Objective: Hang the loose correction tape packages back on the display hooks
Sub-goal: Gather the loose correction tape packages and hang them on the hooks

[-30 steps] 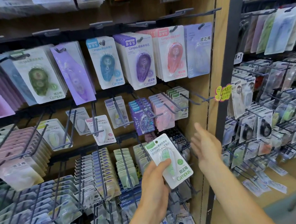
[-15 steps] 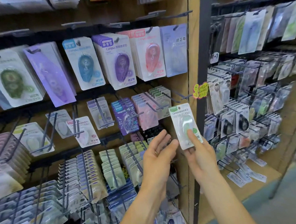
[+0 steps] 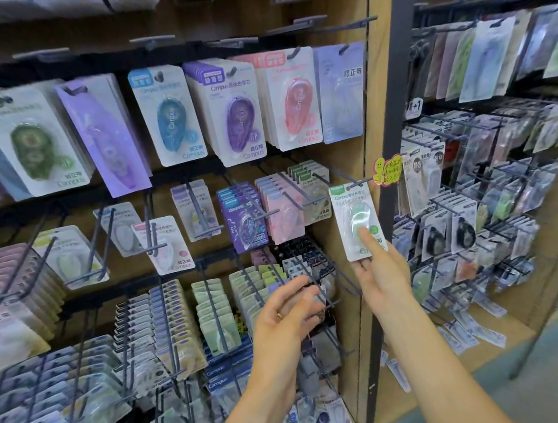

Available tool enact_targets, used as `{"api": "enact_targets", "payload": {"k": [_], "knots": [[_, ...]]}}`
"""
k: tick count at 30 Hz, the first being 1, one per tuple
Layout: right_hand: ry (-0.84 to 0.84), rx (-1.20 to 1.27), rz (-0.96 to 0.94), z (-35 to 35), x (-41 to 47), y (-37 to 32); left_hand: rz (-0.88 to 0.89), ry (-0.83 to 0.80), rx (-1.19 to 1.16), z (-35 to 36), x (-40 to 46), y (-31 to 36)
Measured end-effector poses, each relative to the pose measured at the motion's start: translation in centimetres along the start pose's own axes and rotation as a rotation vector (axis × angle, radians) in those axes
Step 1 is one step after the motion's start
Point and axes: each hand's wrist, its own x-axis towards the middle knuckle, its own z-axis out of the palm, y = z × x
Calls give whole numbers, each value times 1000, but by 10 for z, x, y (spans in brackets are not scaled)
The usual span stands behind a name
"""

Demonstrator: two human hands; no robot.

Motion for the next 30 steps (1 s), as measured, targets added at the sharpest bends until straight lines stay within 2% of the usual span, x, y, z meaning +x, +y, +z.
{"api": "enact_targets", "payload": {"k": [20,30], "knots": [[73,-67,-39,1,-6,-3,-27,11,12,-5,4,1],[119,-75,-24,6,10,1,46,-41,148,93,111,26]]}}
